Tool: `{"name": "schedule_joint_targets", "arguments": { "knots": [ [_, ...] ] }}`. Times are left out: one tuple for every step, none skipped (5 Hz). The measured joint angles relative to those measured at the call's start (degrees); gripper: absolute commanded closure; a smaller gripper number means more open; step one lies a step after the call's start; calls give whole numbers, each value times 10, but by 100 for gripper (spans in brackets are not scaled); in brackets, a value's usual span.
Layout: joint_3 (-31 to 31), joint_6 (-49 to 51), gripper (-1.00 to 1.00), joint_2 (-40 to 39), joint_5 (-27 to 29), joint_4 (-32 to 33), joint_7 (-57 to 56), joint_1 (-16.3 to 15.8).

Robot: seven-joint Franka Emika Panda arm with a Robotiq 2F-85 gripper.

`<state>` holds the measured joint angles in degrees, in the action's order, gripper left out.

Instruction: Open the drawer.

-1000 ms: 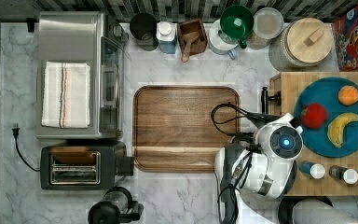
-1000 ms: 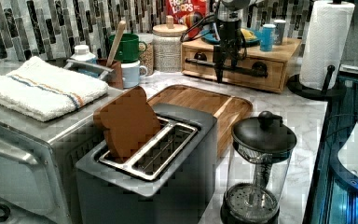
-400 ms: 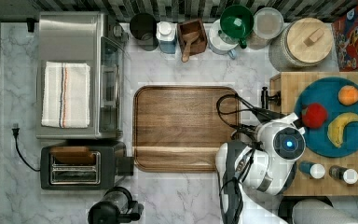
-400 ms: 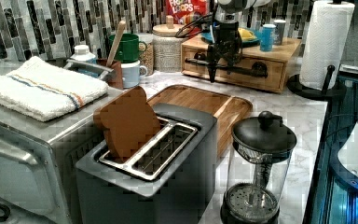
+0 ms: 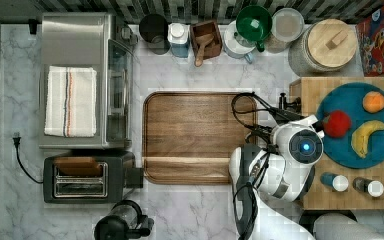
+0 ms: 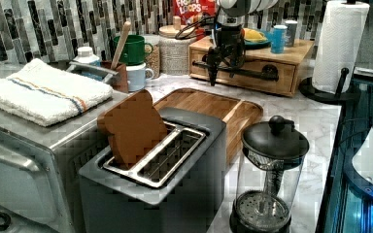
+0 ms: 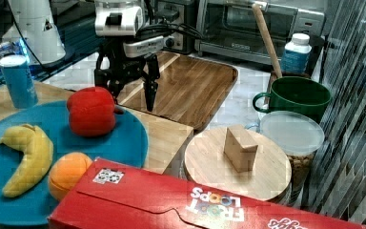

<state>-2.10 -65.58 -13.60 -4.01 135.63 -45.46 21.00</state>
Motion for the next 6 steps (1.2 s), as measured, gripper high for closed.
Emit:
{"name": "schedule_joint_targets", "arguments": {
  "knots": [
    [14,0,-100,0,0,1,46,-3],
    [37,0,-100,-5,0,1,91,-17],
    [53,13,-100,-7,-31,2,138,-53],
    [76,51,-100,-6,-34,0,154,-90],
    [98,64,-100,-2,-34,2,163,-126],
    [103,81,-100,-1,-50,1,174,-144]
  ]
}}
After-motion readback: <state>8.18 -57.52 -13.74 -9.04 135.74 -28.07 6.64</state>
